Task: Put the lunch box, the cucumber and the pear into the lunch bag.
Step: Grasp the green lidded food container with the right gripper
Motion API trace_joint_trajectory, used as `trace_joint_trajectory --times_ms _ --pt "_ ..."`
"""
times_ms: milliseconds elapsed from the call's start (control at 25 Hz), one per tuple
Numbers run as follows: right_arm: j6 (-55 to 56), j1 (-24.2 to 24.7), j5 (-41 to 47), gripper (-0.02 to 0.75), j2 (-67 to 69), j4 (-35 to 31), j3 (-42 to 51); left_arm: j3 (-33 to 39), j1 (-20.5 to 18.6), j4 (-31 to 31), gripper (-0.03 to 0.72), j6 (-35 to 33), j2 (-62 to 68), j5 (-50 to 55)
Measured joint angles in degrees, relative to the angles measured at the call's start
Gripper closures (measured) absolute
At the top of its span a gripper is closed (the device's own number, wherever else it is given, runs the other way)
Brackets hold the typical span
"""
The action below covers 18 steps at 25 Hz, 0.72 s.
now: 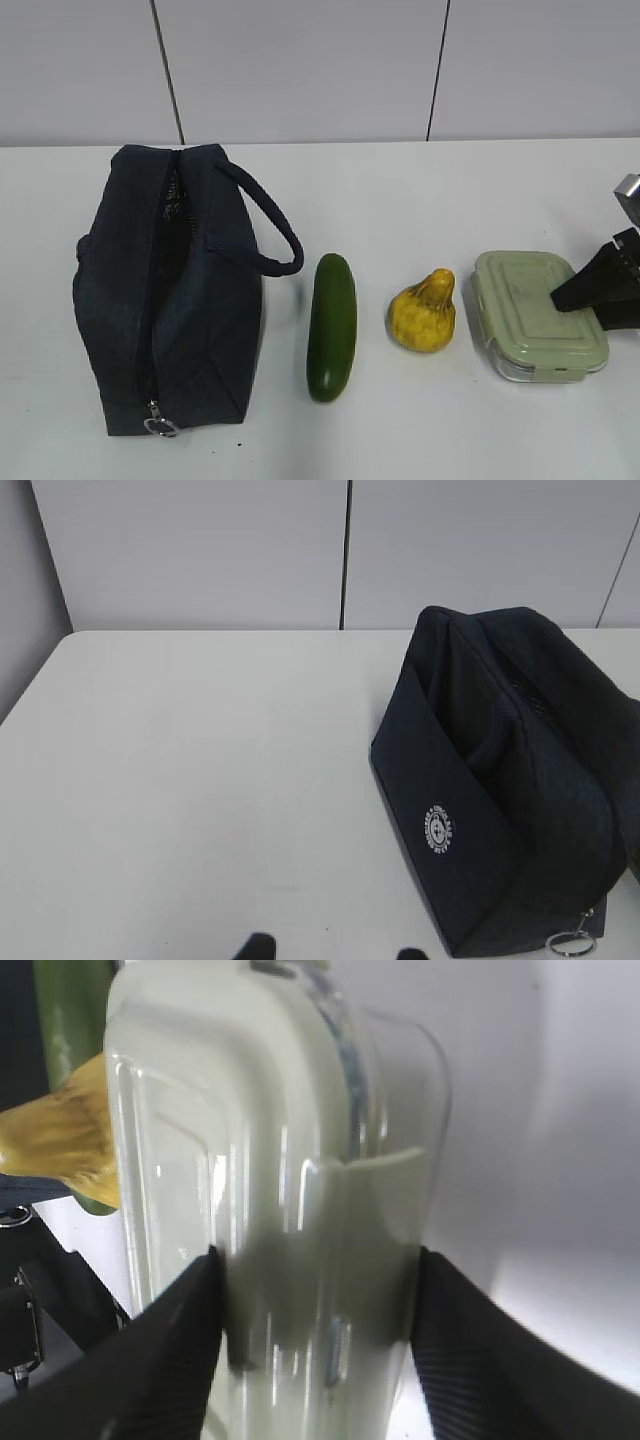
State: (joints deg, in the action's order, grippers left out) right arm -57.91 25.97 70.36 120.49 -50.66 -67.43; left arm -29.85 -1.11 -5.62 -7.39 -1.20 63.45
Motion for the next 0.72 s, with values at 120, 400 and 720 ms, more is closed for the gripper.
trace_joint_trajectory --times_ms 120,400,720 --pt "0.00 0.00 0.38 0.333 0.10 -0.50 0.00 0.00 0.00 0.00 0.452 0.00 0.00 0.00" --pt "0.00 0.09 0.43 0.337 0.10 -0.59 0.00 0.00 0.00 0.00 0.452 0.00 0.00 0.00" --pt "0.00 0.09 0.52 0.364 0.10 -0.83 0.00 0.00 0.00 0.00 0.452 0.00 0.00 0.00"
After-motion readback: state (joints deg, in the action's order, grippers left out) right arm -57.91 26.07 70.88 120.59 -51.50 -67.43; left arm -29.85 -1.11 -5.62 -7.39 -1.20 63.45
